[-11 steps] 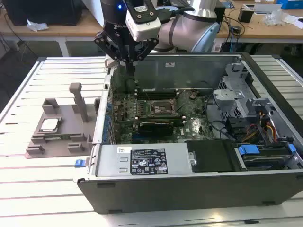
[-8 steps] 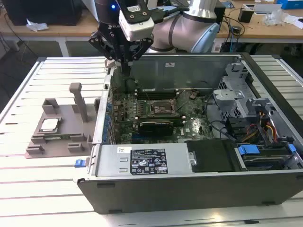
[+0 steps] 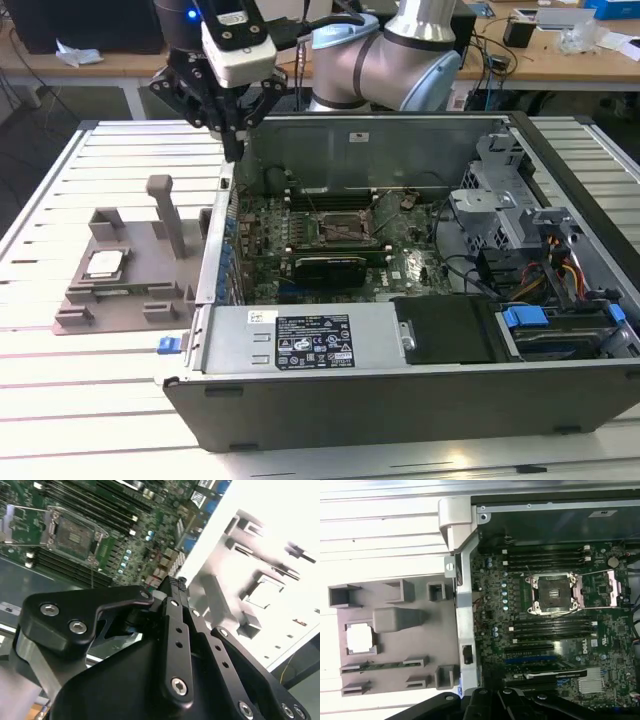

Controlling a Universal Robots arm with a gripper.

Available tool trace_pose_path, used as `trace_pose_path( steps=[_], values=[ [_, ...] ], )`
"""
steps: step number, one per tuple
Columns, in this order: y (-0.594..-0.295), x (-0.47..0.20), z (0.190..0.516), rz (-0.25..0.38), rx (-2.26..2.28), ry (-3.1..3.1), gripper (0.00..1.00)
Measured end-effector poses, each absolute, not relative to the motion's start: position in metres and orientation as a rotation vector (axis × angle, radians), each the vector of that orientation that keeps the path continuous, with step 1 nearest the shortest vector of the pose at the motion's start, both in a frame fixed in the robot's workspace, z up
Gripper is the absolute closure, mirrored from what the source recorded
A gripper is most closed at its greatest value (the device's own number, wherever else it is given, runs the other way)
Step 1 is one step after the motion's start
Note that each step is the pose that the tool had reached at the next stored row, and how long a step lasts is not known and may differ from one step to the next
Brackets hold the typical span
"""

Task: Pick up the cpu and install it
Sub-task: 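Reach for the cpu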

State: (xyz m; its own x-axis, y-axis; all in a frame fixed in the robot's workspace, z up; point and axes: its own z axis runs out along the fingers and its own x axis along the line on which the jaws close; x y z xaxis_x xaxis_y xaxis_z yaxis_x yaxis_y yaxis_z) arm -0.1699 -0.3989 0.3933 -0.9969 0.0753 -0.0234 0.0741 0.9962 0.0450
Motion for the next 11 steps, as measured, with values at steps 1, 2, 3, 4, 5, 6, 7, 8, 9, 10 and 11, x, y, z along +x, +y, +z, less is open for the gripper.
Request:
trace_pose_path(
  steps=[1, 2, 3, 4, 5, 6, 7, 8, 9, 10, 11],
  values=[
    [-0.399, -0.172, 0.393, 0.069, 0.116, 3.114, 0.89],
    [-0.399, -0.175, 0.393, 0.069, 0.117, 3.114, 0.89],
    [-0.399, -0.178, 0.393, 0.069, 0.117, 3.114, 0.89],
    [-0.399, -0.18, 0.393, 0.069, 0.117, 3.114, 0.89],
    [-0.399, -0.183, 0.393, 0.069, 0.117, 3.114, 0.89],
    [-0.399, -0.188, 0.393, 0.069, 0.116, 3.114, 0.89],
    [-0.399, -0.19, 0.393, 0.069, 0.116, 3.114, 0.89],
    [-0.399, -0.197, 0.393, 0.069, 0.117, 3.114, 0.89],
    [-0.399, -0.204, 0.393, 0.069, 0.117, 3.114, 0.89],
    [-0.399, -0.208, 0.393, 0.069, 0.116, 3.114, 0.89],
    [-0.399, -0.211, 0.393, 0.069, 0.117, 3.114, 0.89]
  ],
)
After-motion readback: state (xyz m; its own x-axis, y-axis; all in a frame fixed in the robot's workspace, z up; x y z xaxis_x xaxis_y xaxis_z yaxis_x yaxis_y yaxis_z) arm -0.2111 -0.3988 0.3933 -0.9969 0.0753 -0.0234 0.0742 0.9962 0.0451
